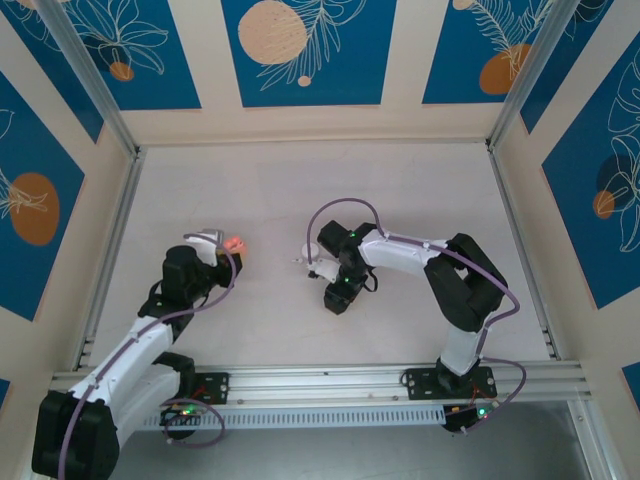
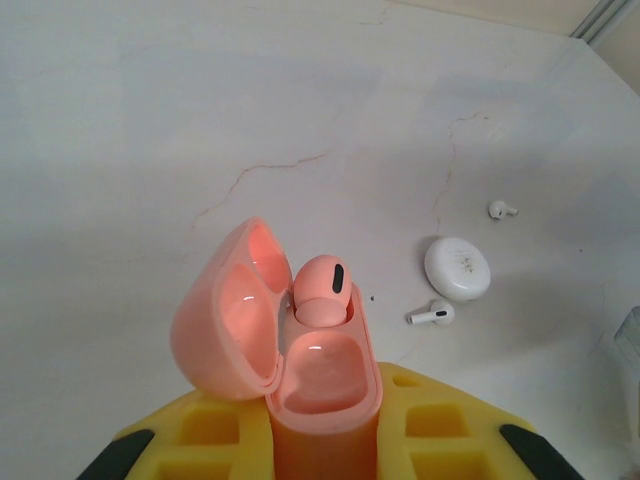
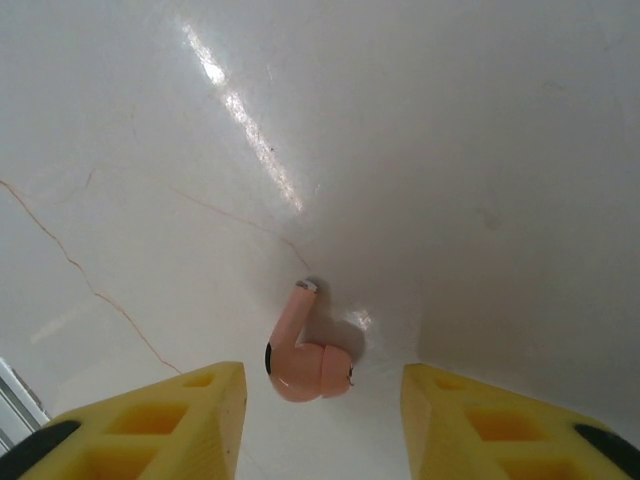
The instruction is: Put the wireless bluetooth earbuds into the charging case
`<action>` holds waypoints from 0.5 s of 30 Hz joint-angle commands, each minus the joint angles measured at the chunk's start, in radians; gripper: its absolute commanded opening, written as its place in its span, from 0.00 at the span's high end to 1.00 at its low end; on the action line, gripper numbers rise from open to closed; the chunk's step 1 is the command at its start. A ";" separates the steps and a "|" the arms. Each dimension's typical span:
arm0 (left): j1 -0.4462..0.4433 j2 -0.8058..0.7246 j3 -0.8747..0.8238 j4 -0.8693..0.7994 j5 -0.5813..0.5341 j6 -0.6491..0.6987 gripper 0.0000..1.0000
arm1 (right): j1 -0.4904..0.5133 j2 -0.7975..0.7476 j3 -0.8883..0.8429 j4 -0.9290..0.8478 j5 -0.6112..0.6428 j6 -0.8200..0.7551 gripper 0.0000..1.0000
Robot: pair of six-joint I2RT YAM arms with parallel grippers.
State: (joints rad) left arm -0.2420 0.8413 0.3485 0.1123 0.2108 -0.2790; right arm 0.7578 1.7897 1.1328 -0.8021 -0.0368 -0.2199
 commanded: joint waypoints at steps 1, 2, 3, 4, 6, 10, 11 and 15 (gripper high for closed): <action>0.012 0.006 0.044 -0.003 0.026 0.015 0.88 | -0.020 -0.055 0.037 -0.040 -0.058 0.029 0.53; 0.011 0.010 0.049 -0.006 0.029 0.019 0.88 | -0.031 -0.078 0.043 -0.043 -0.067 0.046 0.53; 0.012 0.013 0.057 -0.012 0.032 0.022 0.88 | -0.043 -0.106 0.049 -0.046 -0.071 0.075 0.53; 0.012 0.016 0.066 -0.021 0.034 0.026 0.88 | -0.056 -0.130 0.059 -0.049 -0.081 0.115 0.53; 0.012 0.018 0.083 -0.044 0.037 0.032 0.88 | -0.076 -0.157 0.084 -0.056 -0.097 0.235 0.53; 0.012 0.013 0.108 -0.085 0.033 0.032 0.88 | -0.081 -0.159 0.142 -0.116 -0.068 0.509 0.55; 0.011 0.014 0.116 -0.091 0.032 0.032 0.88 | -0.081 -0.159 0.148 -0.129 -0.070 0.552 0.55; 0.012 0.036 0.150 -0.125 0.039 0.039 0.88 | -0.070 -0.168 0.132 -0.134 -0.097 0.695 0.56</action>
State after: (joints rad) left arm -0.2424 0.8665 0.4519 0.0265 0.2230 -0.2584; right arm 0.6769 1.6348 1.2747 -0.8795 -0.0872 0.2863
